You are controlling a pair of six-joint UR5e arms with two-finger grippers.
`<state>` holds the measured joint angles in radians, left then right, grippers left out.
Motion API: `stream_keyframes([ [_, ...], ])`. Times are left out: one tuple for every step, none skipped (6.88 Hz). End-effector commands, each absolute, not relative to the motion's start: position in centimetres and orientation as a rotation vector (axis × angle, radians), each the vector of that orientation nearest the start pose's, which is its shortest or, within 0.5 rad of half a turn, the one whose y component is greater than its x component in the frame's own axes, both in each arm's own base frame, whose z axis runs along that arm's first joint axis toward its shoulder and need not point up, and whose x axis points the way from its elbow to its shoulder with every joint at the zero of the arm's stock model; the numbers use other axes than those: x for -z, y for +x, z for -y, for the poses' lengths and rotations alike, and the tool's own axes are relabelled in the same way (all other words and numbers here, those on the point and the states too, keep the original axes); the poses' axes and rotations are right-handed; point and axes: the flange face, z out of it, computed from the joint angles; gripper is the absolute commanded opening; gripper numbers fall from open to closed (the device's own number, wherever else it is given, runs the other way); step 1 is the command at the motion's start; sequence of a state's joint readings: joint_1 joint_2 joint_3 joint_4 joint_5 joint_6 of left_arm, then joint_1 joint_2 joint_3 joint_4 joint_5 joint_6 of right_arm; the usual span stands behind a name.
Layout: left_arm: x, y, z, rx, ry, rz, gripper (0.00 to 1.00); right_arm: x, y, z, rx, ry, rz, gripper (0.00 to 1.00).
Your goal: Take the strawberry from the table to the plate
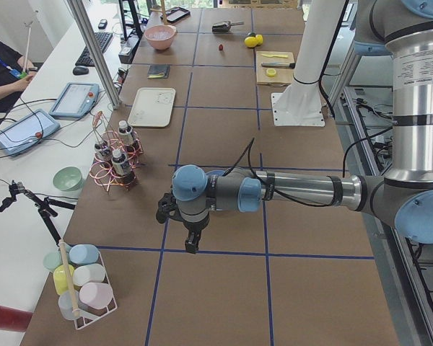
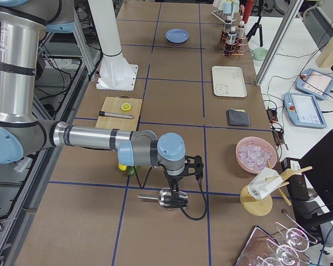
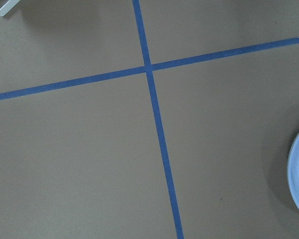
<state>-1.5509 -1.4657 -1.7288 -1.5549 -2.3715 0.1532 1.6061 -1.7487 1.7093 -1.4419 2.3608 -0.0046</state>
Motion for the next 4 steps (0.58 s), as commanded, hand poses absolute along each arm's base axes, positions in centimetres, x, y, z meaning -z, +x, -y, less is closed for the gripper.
stream_keyframes([
  [-62.8, -5.4, 45.0, -0.179, 0.093, -0.796, 1.0, -65.7, 7.7, 42.0, 0.006, 0.1, 0.788, 1.0],
  [-63.4, -5.3, 44.8, -0.173, 0.082, -0.807, 1.0, -65.7, 7.8, 42.0, 0.007, 0.101, 0.786, 1.0],
  [-62.4, -5.3, 44.9, -0.183, 0.102, -0.8, 1.0, -65.1, 7.8, 42.3, 0.01, 0.114, 0.784, 1.0],
  [-61.3, -5.3, 45.6, -0.197, 0.128, -0.795, 1.0, -63.5, 7.8, 43.6, 0.018, 0.145, 0.782, 1.0],
])
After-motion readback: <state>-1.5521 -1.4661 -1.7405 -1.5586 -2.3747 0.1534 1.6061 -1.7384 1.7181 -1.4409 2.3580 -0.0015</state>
